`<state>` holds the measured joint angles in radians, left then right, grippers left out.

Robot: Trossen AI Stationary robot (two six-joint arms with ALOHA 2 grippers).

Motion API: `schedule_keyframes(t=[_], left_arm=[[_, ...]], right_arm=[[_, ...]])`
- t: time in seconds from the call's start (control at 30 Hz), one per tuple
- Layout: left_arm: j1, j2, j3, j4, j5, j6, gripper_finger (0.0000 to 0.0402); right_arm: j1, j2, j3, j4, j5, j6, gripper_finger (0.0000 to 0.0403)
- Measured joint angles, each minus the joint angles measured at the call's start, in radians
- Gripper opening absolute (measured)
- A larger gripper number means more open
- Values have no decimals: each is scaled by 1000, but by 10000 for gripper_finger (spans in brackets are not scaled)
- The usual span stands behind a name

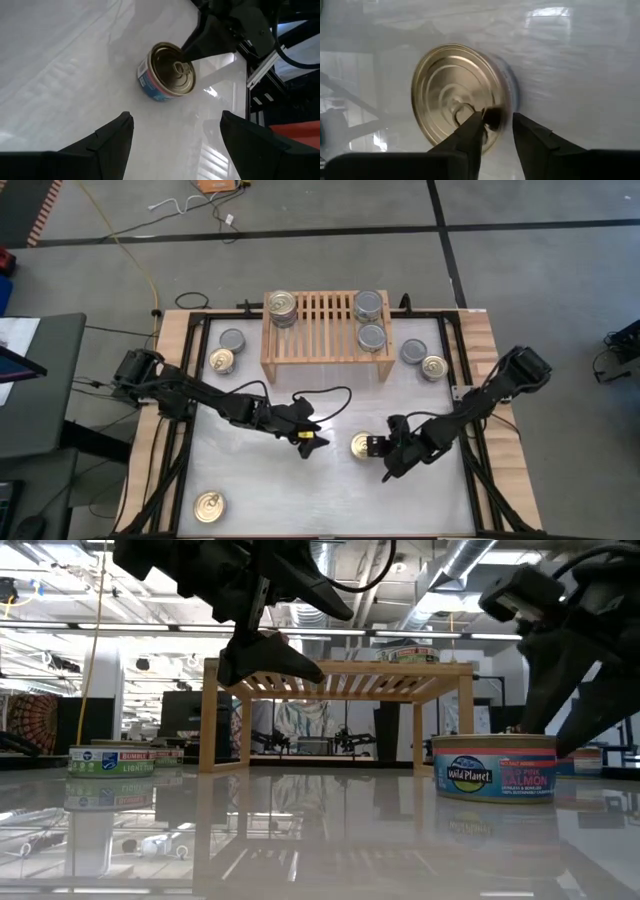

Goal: Stack canned seafood by type on shelf
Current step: Put the blue-pink tuna can on the shelf aligned with the other blue-pink tuna cans

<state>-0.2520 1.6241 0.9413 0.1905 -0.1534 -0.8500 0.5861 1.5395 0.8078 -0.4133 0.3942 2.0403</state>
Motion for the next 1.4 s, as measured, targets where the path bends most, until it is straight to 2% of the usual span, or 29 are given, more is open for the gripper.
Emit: schedule_keyframes(t=[0.33, 0.53, 0.93, 1.1, 1.2, 1.4], left_arm=[[0, 0, -1, -23, 19, 0, 286], [0, 0, -1, -22, 25, -6, 286], [-2, 0, -1, -21, 77, -221, 286], [-12, 2, -1, -19, 72, -254, 286], [-26, 46, -1, 20, 57, -303, 286], [-42, 201, -3, 166, 53, -500, 286]], right_arm=[[1, 18, 2, 17, 1, -9, 54], [-14, 18, 2, 36, 1, -71, 22], [-26, 18, 1, 48, 8, -86, 20], [-32, 19, 0, 52, 22, -87, 20], [-34, 19, 0, 53, 25, -88, 20], [-32, 19, 0, 63, 26, -88, 20]])
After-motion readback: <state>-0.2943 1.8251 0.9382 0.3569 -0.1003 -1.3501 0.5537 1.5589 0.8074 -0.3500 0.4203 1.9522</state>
